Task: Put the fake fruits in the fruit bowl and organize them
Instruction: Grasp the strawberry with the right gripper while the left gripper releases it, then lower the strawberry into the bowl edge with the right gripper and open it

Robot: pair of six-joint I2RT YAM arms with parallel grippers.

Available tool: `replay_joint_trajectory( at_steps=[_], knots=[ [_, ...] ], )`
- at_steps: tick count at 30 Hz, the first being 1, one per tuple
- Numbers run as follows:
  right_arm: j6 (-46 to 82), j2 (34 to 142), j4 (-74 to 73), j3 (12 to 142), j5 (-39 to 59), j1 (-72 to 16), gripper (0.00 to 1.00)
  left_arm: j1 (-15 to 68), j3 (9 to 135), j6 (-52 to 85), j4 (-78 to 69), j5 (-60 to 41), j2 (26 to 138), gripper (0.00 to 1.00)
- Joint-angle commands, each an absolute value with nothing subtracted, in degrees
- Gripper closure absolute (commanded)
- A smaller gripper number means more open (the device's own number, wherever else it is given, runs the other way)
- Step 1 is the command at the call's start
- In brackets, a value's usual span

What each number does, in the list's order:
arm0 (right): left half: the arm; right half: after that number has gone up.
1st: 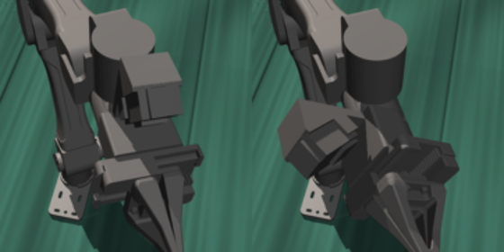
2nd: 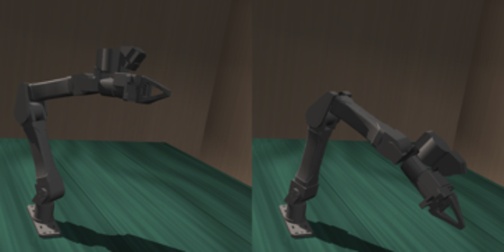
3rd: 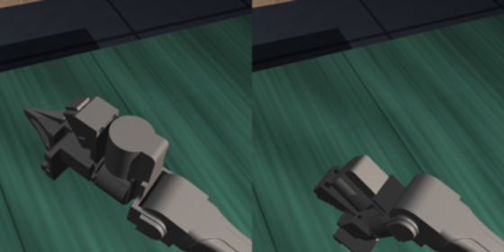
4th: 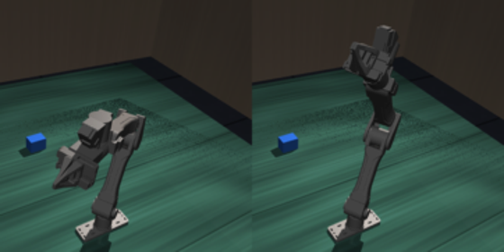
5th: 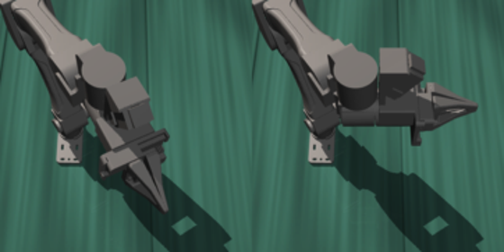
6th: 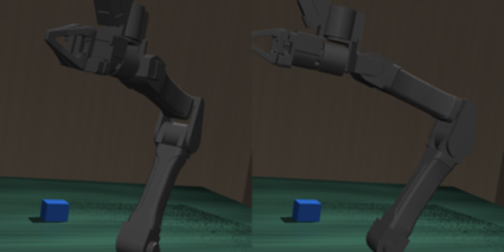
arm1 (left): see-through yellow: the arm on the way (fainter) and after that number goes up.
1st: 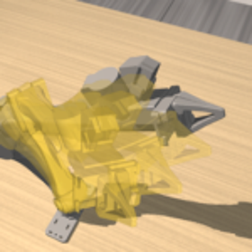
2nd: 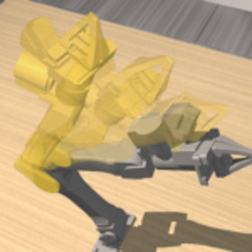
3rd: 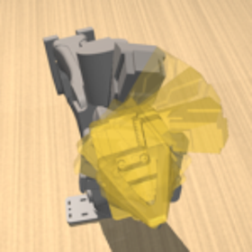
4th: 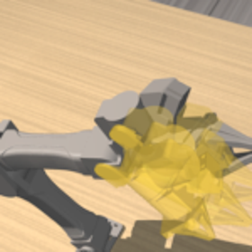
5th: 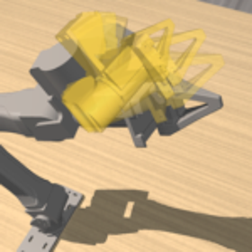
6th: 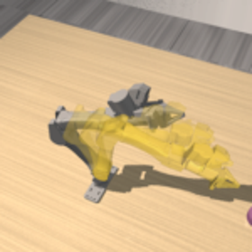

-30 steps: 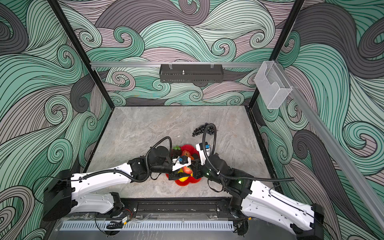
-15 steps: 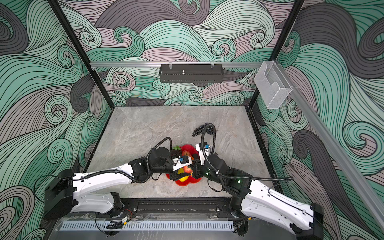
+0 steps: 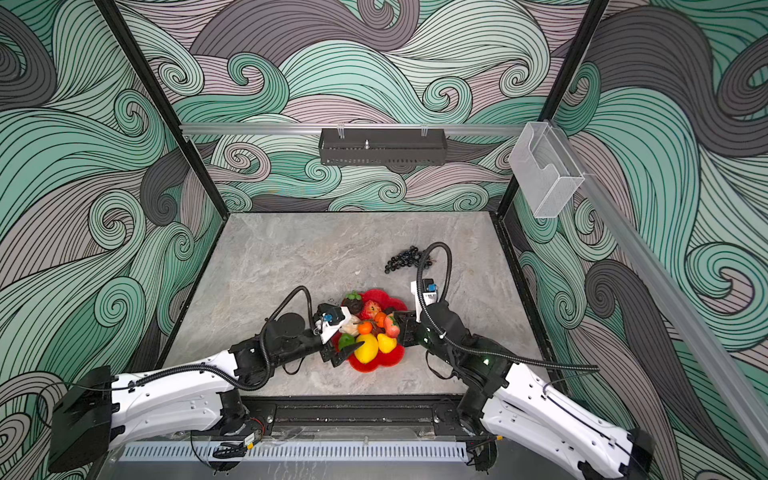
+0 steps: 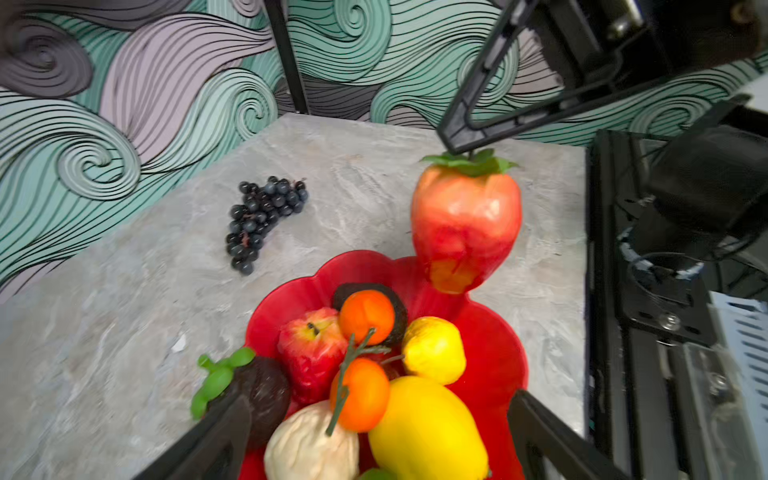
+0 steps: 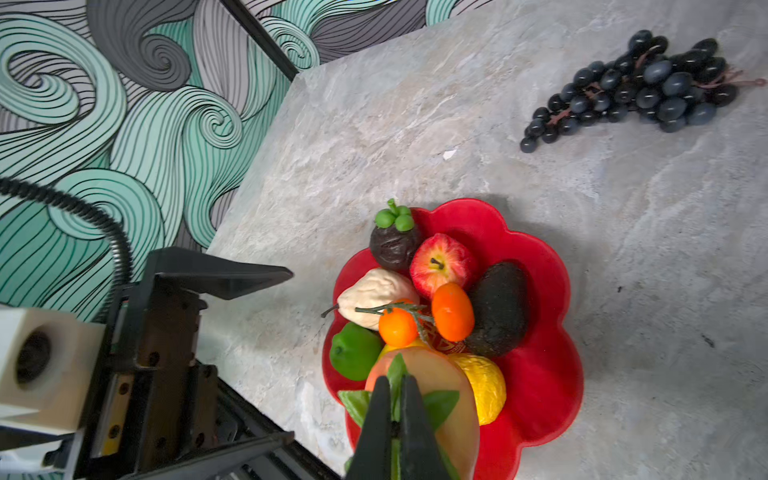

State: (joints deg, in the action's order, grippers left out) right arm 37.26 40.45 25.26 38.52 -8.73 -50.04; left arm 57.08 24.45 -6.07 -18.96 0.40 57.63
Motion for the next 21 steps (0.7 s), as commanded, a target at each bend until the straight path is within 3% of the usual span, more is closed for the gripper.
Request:
replay_joint_trajectory(
  at_steps=[1,21],
  knots=[
    [36.25,41.19,25.65,36.23,-6.57,-47.03,1.0,55.87,22.82,-1.51,-24.38,5.81,55.43,0.01],
    [40.16,38.57,18.79,25.07,-5.7,-39.39,1.0,54.05,21.02,1.76,-27.11,6.85,55.64,0.01]
  ],
)
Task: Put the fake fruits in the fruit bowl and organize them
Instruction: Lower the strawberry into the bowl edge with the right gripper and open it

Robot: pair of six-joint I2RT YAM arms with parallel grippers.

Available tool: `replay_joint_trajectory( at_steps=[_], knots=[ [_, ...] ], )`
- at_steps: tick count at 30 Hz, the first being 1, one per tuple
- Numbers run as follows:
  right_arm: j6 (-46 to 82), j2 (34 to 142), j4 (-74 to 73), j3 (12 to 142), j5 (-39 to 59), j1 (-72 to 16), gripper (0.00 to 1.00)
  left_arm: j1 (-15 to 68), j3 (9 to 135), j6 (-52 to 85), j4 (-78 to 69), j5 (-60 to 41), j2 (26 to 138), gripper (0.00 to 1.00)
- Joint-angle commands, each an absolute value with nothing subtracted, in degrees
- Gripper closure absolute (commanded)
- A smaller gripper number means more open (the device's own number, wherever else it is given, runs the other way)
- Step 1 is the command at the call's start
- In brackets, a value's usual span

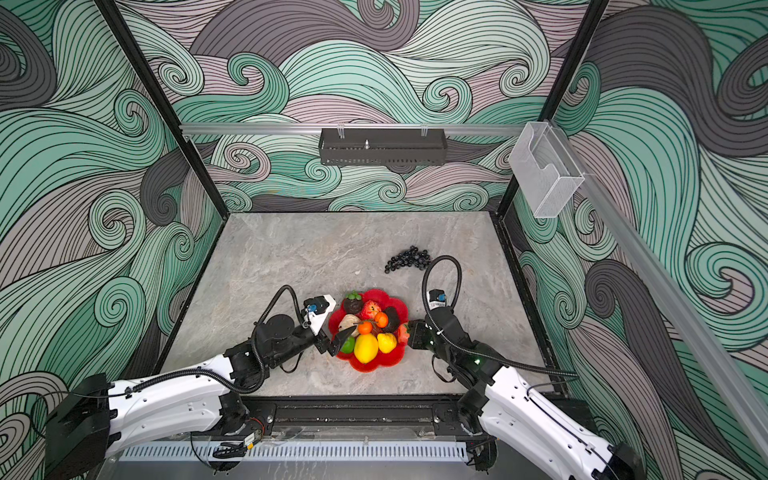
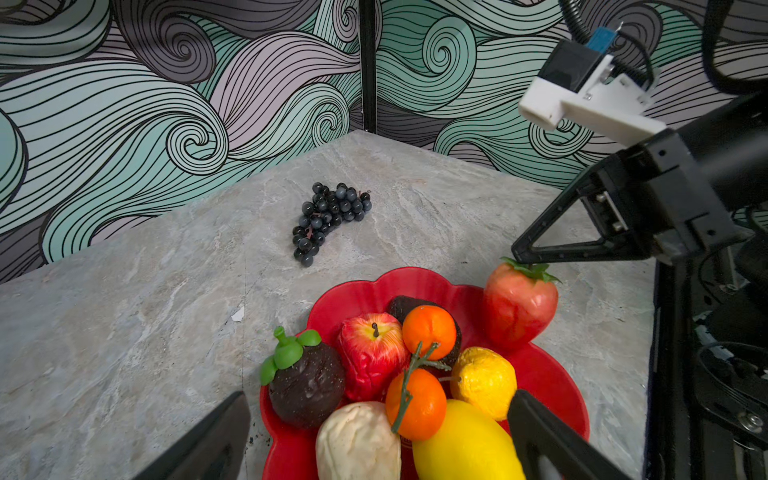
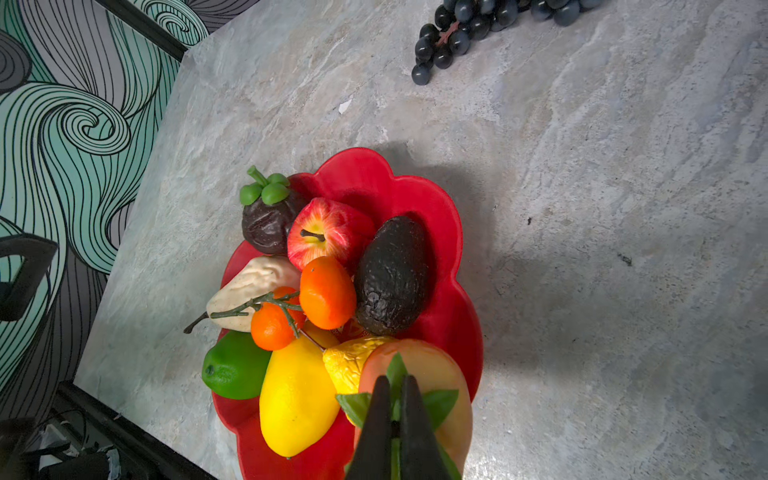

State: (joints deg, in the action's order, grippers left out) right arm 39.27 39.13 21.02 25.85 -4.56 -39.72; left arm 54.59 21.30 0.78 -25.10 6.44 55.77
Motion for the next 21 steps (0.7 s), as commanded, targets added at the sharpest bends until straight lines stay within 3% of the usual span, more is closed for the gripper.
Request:
replay_joint_trajectory(
  at_steps=[1,21],
  knots=[
    [40.04,38.58,18.64,24.83,-5.8,-39.33,0.99,54.05,21.02,1.84,-27.16,6.87,55.57,0.01],
    [44.12,42.3,13.32,20.3,-5.94,-39.54,1.0,53.61,20.74,2.71,-27.49,7.78,55.56,0.01]
  ],
)
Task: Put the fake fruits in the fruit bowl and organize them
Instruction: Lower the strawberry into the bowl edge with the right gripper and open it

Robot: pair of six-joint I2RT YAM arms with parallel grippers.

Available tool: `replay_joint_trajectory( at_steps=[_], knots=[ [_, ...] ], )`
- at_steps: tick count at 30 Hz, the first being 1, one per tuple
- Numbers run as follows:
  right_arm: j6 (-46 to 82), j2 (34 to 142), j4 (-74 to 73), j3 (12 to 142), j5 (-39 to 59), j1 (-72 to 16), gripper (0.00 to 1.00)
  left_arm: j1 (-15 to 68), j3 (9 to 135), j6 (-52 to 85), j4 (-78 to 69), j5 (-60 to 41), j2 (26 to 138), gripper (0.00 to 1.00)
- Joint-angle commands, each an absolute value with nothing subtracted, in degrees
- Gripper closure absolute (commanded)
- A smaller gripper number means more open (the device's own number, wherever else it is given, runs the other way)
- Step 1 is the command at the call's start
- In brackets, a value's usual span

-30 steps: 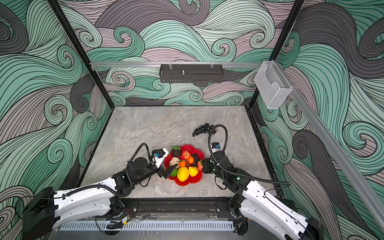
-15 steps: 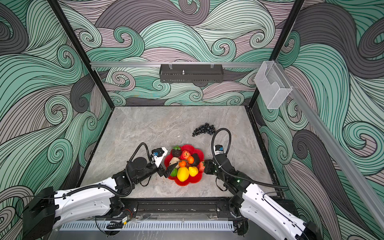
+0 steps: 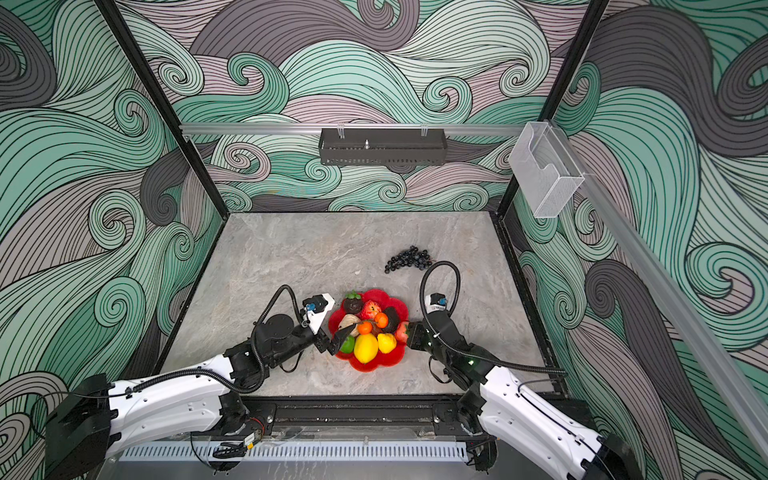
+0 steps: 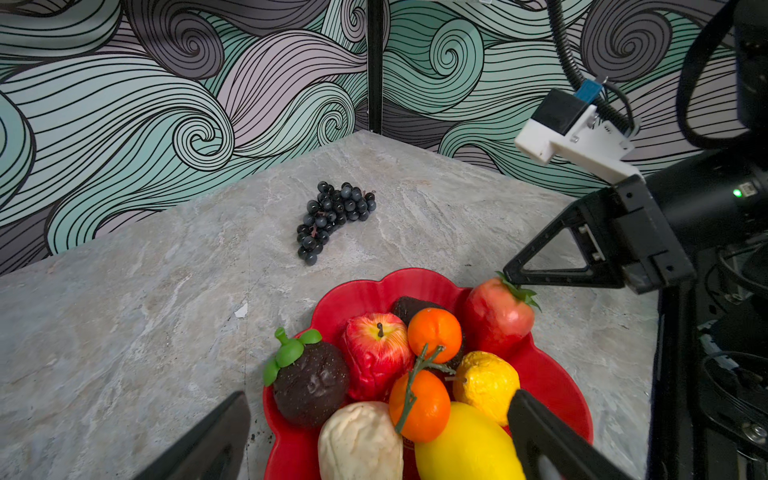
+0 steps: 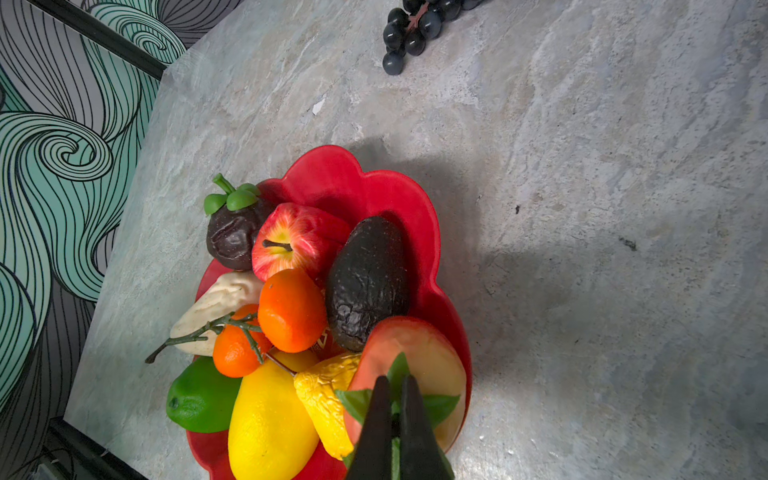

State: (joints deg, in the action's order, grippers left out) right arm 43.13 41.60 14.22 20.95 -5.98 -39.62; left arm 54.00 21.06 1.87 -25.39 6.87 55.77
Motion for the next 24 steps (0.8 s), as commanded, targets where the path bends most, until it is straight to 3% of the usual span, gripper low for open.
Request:
replay_joint_trajectory(
  at_steps=[1,17,24],
  knots=[
    [44.12,42.62,13.06,20.3,-5.91,-39.51,1.0,53.54,20.74,2.73,-27.52,7.81,55.55,0.01],
    [43.0,49.63,14.19,23.28,-5.6,-39.55,0.97,52.66,20.04,3.86,-28.13,8.18,55.02,0.01],
    [41.18,48.59,17.3,25.58,-6.64,-39.55,0.86,52.47,20.04,4.13,-28.2,8.17,55.02,0.01]
  ],
)
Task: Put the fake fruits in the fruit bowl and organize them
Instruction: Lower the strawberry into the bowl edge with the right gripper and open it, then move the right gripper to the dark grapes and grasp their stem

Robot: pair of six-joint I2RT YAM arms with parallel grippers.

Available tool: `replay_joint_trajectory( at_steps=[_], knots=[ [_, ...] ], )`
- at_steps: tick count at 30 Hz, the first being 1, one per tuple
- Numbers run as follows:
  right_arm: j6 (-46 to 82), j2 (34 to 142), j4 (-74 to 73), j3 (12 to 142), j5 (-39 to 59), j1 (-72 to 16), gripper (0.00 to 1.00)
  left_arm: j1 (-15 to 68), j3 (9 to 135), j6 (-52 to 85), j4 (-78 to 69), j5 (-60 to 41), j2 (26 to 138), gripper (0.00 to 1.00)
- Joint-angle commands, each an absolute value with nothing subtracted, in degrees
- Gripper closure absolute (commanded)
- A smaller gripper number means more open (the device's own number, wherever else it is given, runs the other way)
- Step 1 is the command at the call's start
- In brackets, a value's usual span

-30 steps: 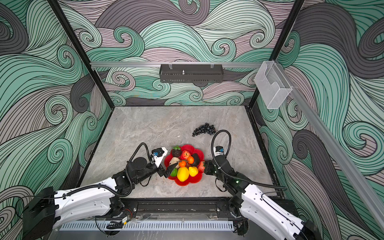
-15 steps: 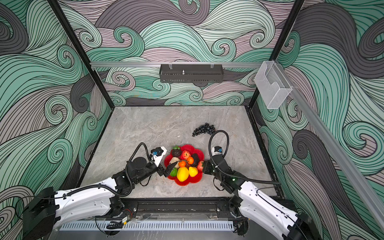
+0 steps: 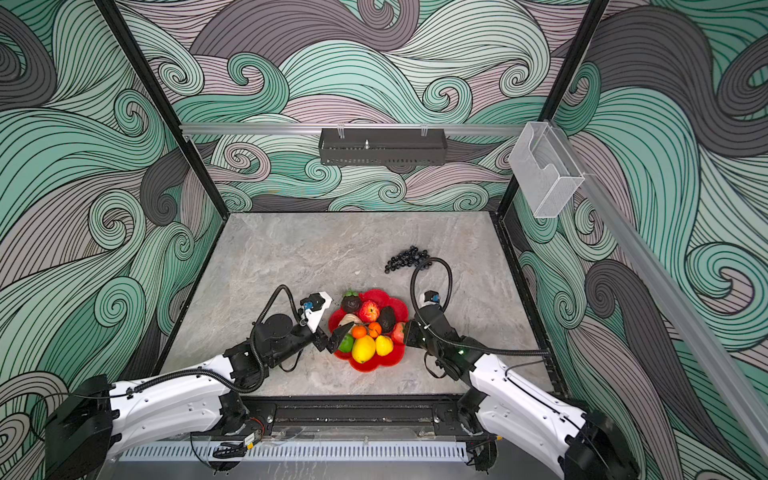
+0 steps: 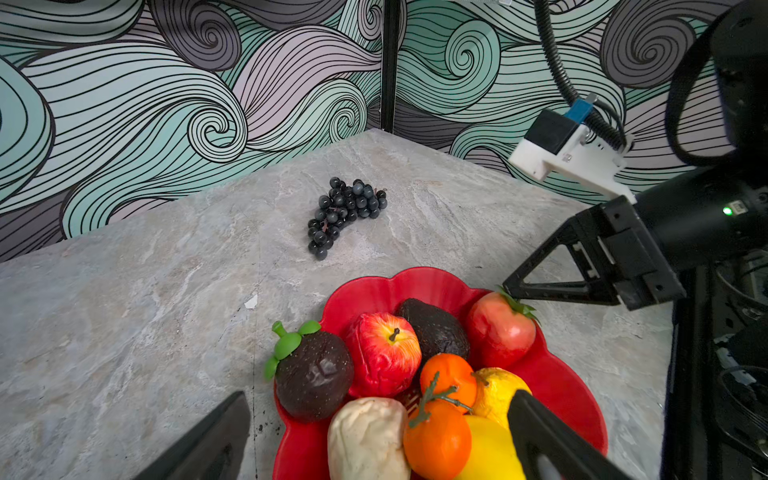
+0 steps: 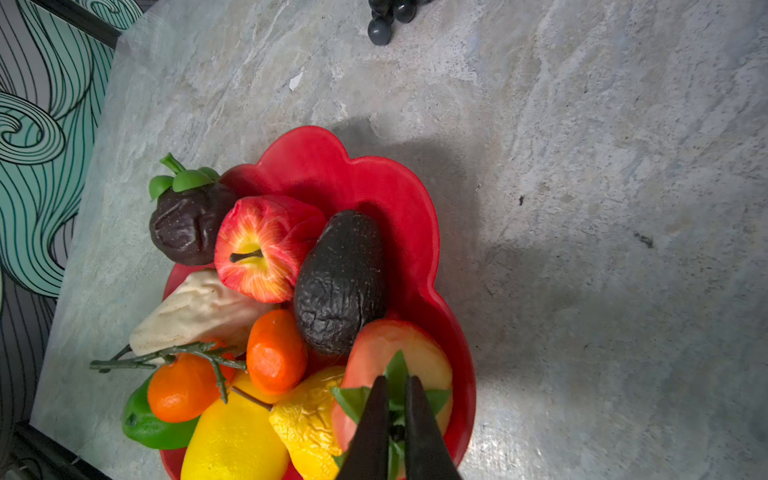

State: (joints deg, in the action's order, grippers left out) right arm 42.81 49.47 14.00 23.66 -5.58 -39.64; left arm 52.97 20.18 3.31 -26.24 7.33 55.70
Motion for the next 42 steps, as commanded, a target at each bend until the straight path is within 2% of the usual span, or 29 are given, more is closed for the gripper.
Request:
replay_joint_trajectory(
  at_steps=[1,6,18,25,34,39,42],
  knots=[
    [40.7,48.2,18.06,25.85,-7.06,-39.55,0.83,52.4,20.02,4.2,-28.25,8.25,55.02,0.01],
    [38.66,47.15,21.84,26.81,-8.57,-39.55,0.78,52.08,19.78,4.73,-28.37,8.6,54.76,0.01],
    [38.47,50.75,19.07,25.87,-4.37,-39.66,0.81,51.33,19.18,5.98,-28.74,9.49,54.18,0.01],
    [37.41,51.62,20.3,28.26,-5.05,-39.81,0.8,50.9,18.63,6.41,-29.22,9.58,53.61,0.01],
    [30.28,47.49,29.38,35.05,-12.35,-39.17,0.62,50.44,18.35,7.29,-28.99,10.28,52.85,0.01],
    [23.59,49.49,29.56,41.08,-15.65,-35.38,0.55,50.36,23.39,9.77,-17.3,14.66,50.28,0.01],
    [20.73,54.77,27.38,45.62,-13.48,-29.95,0.54,50.19,25.53,11.88,-10.66,20.37,48.09,0.01]
  ],
)
